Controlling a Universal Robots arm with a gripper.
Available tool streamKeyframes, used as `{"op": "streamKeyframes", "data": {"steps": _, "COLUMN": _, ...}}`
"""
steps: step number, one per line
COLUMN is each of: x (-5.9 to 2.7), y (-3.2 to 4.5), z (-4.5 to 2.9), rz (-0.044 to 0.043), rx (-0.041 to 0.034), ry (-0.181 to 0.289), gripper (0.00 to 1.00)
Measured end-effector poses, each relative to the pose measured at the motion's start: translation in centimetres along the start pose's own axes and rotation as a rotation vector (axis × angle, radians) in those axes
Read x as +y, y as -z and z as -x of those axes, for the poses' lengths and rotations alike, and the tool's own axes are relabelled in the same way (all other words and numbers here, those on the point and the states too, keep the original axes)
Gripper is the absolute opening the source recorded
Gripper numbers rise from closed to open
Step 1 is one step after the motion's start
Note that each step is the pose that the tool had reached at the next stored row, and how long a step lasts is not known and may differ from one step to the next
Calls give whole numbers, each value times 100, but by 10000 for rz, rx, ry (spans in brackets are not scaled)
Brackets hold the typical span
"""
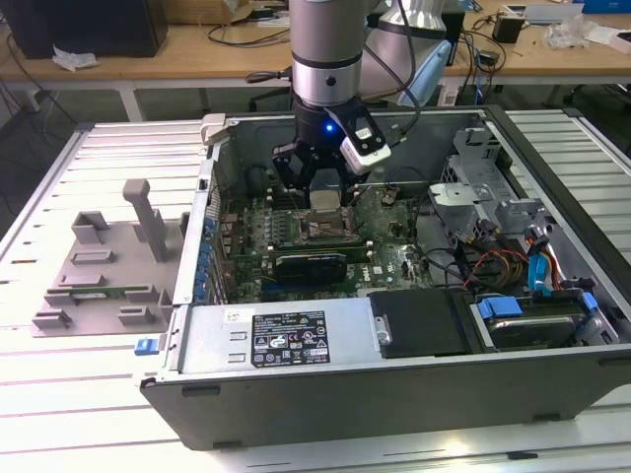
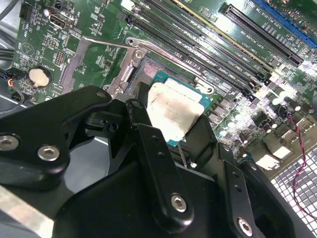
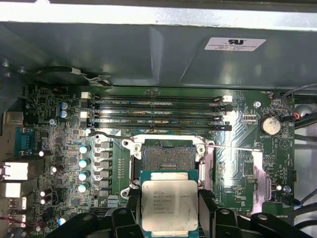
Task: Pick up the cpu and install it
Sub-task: 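Place the cpu into insertion slot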
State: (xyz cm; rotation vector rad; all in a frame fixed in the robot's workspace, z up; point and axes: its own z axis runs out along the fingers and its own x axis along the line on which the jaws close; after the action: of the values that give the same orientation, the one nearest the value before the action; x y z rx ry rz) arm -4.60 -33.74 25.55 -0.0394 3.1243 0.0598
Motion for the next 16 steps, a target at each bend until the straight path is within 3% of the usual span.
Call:
{"op": "streamKeyframes", "data": {"steps": 4, "x": 0, "y": -1, "z": 0, "rz": 1, "rx": 0, "ry": -2, "gripper": 55}}
{"op": "streamKeyframes", "data": {"steps": 9, "x": 0, "y": -6, "z": 0, "rz": -20, "rx": -44, "ry": -1151, "gripper": 55}}
{"op": "streamKeyframes", "data": {"steps": 11, "x": 0, "y": -8, "z": 0, "rz": -34, "rx": -78, "ry": -2050, "gripper": 55}}
{"op": "streamKeyframes", "data": {"steps": 16, "x": 0, "y": -10, "z": 0, "rz": -62, "rx": -138, "ry": -3611, "gripper": 55}}
